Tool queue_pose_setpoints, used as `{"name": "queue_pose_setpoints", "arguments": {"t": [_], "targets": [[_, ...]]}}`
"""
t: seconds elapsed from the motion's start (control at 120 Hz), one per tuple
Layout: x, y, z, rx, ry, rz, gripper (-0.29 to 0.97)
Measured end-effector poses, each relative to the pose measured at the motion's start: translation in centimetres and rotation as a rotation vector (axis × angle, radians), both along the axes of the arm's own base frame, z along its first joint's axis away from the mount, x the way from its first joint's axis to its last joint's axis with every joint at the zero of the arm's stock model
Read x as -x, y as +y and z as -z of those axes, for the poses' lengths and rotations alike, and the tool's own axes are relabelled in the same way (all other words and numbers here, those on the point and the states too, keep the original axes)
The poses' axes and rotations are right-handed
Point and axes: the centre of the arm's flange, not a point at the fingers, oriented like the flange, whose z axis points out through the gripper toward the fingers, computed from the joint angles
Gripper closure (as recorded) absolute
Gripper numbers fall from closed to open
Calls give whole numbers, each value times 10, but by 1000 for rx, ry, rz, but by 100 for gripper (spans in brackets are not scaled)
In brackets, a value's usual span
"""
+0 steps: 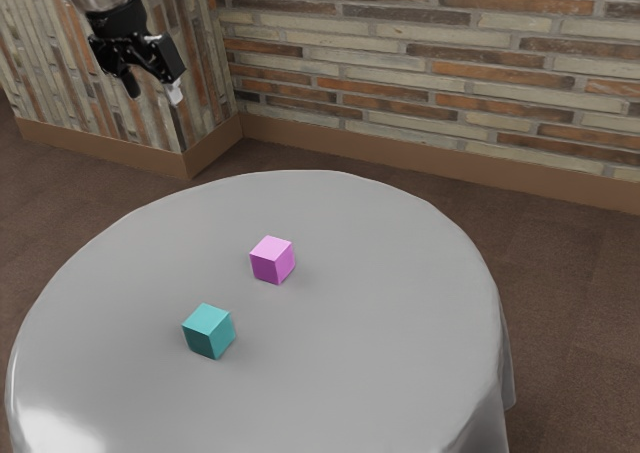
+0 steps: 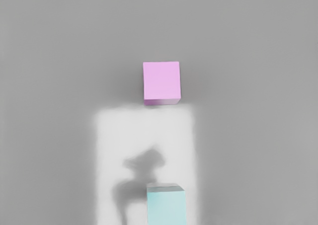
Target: Pick up the blue block with one arm, and put the blue block on the pink block with one arm
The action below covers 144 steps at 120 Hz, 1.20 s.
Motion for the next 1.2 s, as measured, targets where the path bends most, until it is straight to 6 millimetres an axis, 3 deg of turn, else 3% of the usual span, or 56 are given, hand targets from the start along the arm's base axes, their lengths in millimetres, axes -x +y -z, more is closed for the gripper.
{"name": "queue_pose_setpoints", "arguments": {"t": [0.083, 0.183, 0.292, 0.4, 0.467, 0.542, 0.9, 1.2], "targets": [[2, 6, -3, -7, 9, 0, 4], [13, 0, 85, 0, 140, 14, 3], [68, -19, 187, 18, 200, 50, 3], [98, -21, 247, 18, 166, 43, 4], [107, -28, 265, 0, 122, 50, 5], [103, -33, 282, -13, 86, 57, 6], [86, -23, 331, -19, 40, 35, 10], [77, -32, 366, -28, 56, 50, 5]]}}
